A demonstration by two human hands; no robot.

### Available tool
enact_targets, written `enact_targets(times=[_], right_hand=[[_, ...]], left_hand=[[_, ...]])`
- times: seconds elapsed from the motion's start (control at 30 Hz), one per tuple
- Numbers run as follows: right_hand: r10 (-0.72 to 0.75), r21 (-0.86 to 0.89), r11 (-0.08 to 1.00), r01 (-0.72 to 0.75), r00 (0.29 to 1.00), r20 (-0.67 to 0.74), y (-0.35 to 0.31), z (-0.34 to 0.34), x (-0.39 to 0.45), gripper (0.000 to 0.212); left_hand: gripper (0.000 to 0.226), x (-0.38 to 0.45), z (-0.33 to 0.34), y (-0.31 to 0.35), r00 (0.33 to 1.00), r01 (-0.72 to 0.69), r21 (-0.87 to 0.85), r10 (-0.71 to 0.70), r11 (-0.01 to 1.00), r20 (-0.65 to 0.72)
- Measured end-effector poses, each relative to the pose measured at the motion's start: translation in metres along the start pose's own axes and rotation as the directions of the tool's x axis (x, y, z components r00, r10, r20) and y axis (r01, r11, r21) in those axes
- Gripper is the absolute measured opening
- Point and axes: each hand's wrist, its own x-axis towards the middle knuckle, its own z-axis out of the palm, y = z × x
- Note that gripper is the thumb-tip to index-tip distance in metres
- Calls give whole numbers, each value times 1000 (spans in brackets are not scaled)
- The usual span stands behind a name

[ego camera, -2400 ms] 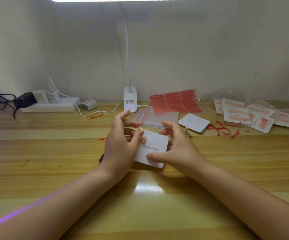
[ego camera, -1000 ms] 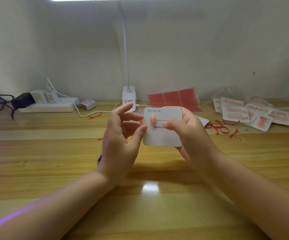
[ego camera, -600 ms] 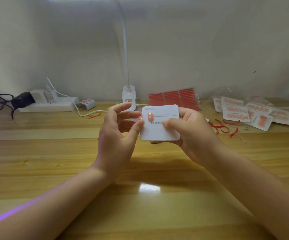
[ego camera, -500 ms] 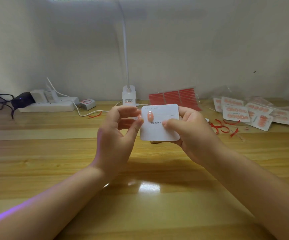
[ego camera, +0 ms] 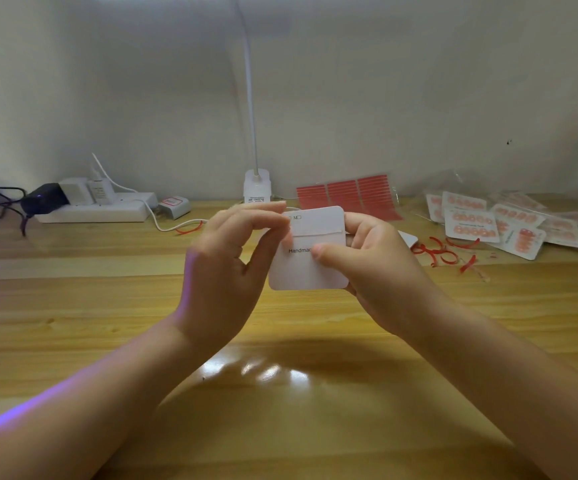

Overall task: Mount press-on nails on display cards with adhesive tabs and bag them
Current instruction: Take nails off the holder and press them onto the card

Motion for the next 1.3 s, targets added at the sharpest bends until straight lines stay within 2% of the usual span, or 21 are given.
enact_targets(times=[0.57,0.77,0.87,1.03,1.3], right_hand=[[-35,-11,999,36,998,48,-4,4,-3,37],[-7,13,1000,7,999,32,-2,2,-2,35],[-8,5,1000,7,1000,21,-1,1,-1,35],[-7,-21,1000,7,1000,23,0,3,-1,35],[14,-35,999,-13,1000,11,2,3,-2,36]], left_hand=[[3,-2,2,2,998,-66,154,64,986,18],[14,1,0,-1,997,-66,141,61,988,38],[20,5,-1,-2,994,-109,144,105,984,31],[15,4,-4,-6,982,-188,204,179,961,59],[13,4,-3,-1,983,-183,250,178,951,43]])
